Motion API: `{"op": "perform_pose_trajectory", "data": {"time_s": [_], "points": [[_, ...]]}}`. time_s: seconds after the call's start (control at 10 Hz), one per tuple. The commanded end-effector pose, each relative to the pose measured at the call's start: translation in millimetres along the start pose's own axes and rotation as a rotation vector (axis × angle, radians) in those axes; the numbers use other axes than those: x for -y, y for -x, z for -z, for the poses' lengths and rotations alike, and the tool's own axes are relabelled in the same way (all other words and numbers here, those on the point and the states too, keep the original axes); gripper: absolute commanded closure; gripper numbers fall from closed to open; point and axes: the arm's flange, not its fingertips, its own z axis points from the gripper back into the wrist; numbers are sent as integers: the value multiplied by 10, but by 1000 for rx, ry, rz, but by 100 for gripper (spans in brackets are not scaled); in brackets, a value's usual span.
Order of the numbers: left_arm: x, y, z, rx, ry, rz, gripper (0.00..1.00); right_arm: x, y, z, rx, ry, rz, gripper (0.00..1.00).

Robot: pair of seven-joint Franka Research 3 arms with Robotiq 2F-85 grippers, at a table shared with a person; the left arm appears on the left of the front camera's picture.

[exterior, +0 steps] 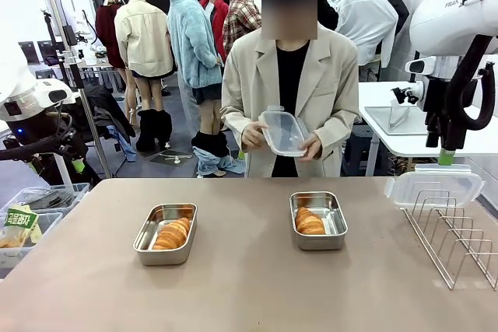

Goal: Place the bread in airtight containers.
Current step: Pick up one Airtight Container lid and hand it to the human.

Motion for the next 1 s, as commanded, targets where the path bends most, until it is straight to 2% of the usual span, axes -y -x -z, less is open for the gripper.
{"op": "perform_pose_trajectory", "data": {"time_s": [0.0, 0.9], "points": [[3, -13, -9, 11, -1, 0, 0, 14, 3, -4, -11, 4, -3, 0], [3, -13, -9, 11, -1, 0, 0, 14, 3, -4, -11, 4, -3, 0]]}}
